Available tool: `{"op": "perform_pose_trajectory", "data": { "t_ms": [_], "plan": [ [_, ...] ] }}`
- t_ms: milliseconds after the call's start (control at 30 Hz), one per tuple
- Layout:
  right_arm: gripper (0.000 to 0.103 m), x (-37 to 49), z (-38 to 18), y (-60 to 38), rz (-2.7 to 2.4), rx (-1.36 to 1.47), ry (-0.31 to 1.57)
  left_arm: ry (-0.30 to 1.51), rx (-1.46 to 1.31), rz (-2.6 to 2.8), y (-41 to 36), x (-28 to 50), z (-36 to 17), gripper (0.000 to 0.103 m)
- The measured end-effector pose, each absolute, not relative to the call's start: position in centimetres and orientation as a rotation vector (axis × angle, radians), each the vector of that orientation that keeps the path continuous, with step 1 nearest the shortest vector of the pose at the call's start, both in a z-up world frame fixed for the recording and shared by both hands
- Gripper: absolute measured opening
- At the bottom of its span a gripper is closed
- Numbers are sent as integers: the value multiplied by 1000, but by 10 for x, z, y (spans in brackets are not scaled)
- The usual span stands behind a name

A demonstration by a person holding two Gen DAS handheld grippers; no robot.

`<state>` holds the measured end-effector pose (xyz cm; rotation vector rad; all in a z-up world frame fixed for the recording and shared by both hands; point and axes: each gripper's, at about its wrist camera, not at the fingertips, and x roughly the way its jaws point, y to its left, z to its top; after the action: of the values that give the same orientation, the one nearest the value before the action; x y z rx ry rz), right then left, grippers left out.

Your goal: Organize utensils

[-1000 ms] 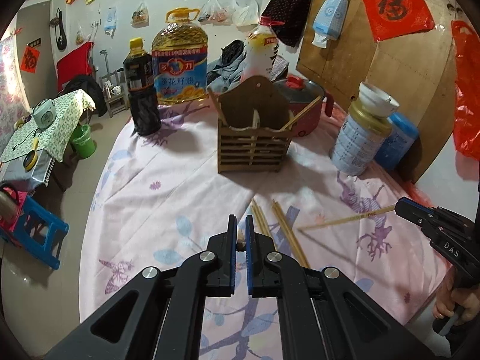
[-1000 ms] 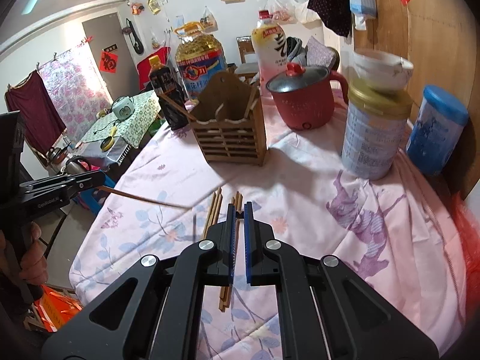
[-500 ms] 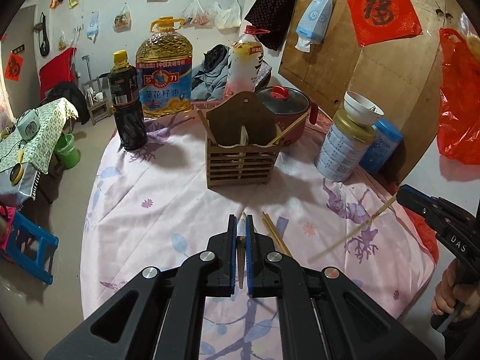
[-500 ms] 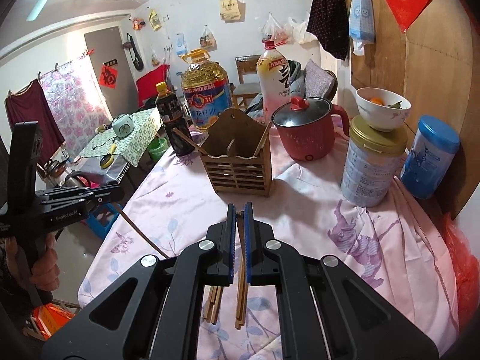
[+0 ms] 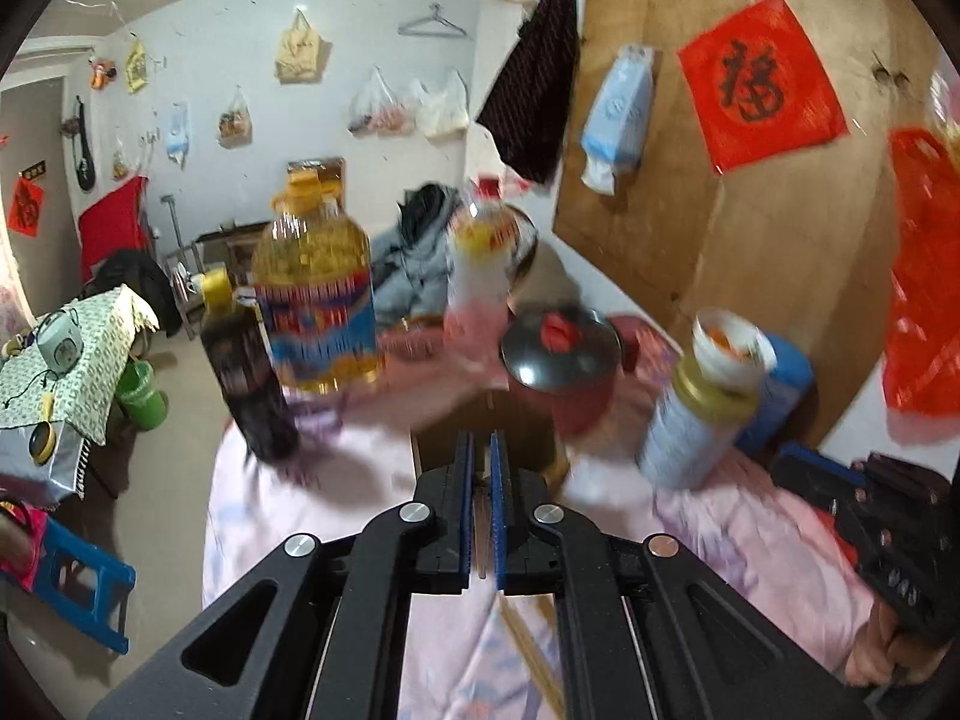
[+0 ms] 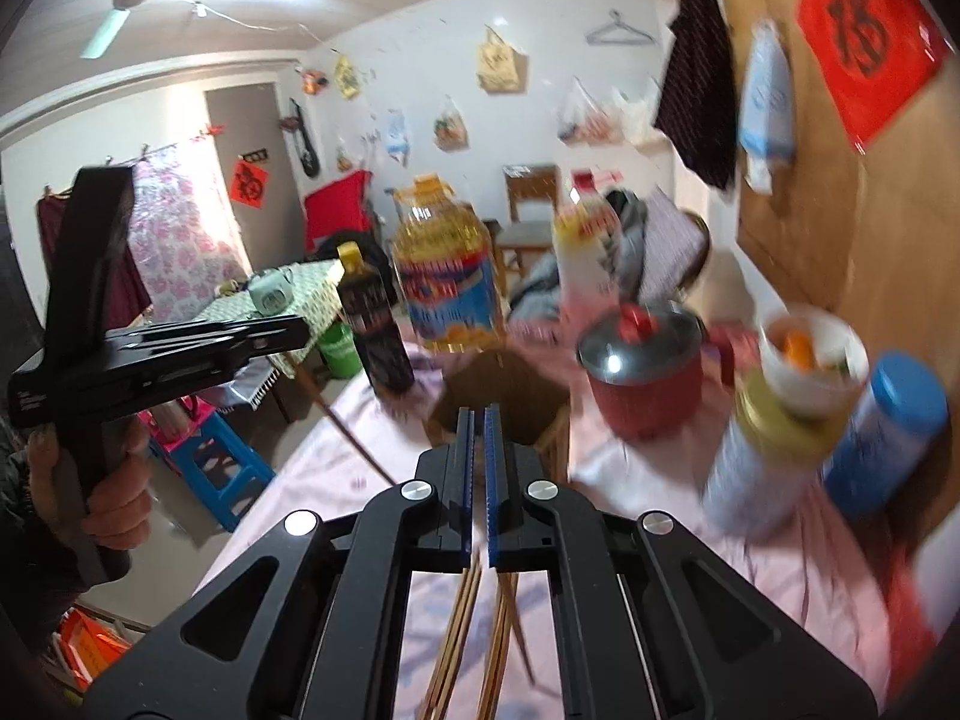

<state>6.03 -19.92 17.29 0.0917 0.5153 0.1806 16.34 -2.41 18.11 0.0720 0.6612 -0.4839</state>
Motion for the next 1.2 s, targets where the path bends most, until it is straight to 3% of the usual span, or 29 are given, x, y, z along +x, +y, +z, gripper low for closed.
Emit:
{"op": "perform_pose_trajectory", "data": {
  "t_ms": [133, 200, 333, 467, 800, 933, 1033, 1200],
  "plan": [
    [13, 104, 150, -201, 278, 61, 668, 631, 53, -451, -37, 191, 200, 6],
    [26, 117, 111, -205, 286, 90, 765, 636, 41, -445, -40, 198, 201, 6],
    [27, 143, 20, -203, 314, 134, 980, 648, 43, -430, -43, 205, 198, 6],
    [27, 173, -32, -188, 308, 77, 1069, 671, 57, -408, -44, 211, 189, 6],
    [27, 227, -91, -145, 321, -96, 1131, 716, 31, -353, -26, 217, 174, 6],
    [23, 231, -104, -147, 308, -98, 1140, 727, 30, -344, -24, 220, 169, 6],
    [0, 225, -98, -148, 314, -119, 1111, 735, 32, -344, -26, 222, 166, 6],
    [1, 192, -52, -160, 309, -91, 967, 745, 32, -356, -29, 225, 161, 6]
  ]
}}
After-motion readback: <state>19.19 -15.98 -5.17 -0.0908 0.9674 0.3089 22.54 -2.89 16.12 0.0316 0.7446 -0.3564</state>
